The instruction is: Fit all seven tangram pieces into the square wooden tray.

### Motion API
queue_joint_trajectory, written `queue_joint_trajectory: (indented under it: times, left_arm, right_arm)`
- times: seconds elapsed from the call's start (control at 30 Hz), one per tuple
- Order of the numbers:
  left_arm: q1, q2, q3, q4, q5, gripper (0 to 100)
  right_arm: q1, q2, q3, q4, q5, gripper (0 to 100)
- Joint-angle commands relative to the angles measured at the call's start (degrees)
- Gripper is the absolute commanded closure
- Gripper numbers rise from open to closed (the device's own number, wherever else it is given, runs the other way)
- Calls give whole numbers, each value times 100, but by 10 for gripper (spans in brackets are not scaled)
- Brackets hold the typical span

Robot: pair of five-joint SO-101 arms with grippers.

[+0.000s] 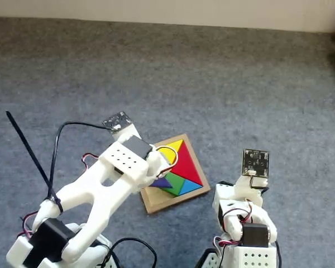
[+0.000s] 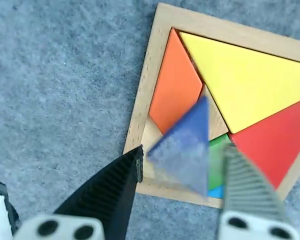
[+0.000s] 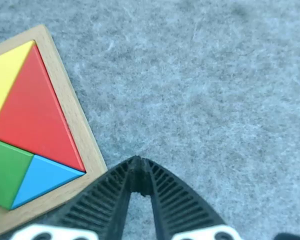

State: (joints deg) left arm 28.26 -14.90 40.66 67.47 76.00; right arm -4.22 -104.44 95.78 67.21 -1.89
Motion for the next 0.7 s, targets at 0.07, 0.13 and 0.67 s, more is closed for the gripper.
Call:
queue_joint_trajectory:
  times: [0.07,0.13,0.67]
  left_arm:
    - [136,-224,-22,-9,70,511]
    - [136,-233,-22,-9,70,515]
    - [-945,-277,-1068,0,44,511]
  right_arm:
    - [66,-75,804,40,-53,993]
    - [66,-75,804,40,-53,993]
    - [66,-75,804,40,-53,993]
